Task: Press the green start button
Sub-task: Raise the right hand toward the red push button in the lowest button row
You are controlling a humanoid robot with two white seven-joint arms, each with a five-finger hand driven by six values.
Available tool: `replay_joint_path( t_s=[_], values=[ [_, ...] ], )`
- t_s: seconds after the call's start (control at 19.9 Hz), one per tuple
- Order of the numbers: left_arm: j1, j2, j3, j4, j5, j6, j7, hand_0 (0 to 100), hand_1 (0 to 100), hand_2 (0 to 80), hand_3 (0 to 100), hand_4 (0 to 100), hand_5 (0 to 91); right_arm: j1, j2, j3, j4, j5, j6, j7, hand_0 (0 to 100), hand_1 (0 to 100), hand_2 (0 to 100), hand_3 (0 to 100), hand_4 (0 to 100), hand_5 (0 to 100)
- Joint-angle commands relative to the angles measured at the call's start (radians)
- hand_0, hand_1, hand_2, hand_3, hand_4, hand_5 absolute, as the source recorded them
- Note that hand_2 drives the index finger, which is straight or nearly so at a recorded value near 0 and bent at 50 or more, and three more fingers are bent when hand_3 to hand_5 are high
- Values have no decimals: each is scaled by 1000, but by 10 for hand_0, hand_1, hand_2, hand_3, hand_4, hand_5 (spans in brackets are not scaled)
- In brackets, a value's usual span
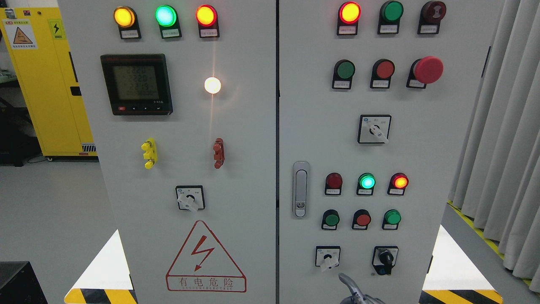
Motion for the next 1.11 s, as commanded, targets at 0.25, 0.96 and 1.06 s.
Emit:
replay_joint_path(
  t_s=[0.25,0.96,1.06],
  values=[
    [0,0,0,-1,0,1,0,120,556,0,0,0,0,-157,-37,-94,72,201,40,1,918,1000,0,818,897,958],
    [0,0,0,-1,0,1,0,120,556,0,0,0,0,-223,-45,-5,108,218,89,27,1000,1000,0,811,887,953],
    [0,0,0,0,0,1,0,120,556,0,0,0,0,-226,-46,1,109,221,91,29,1000,1000,0,810,887,951]
  ],
)
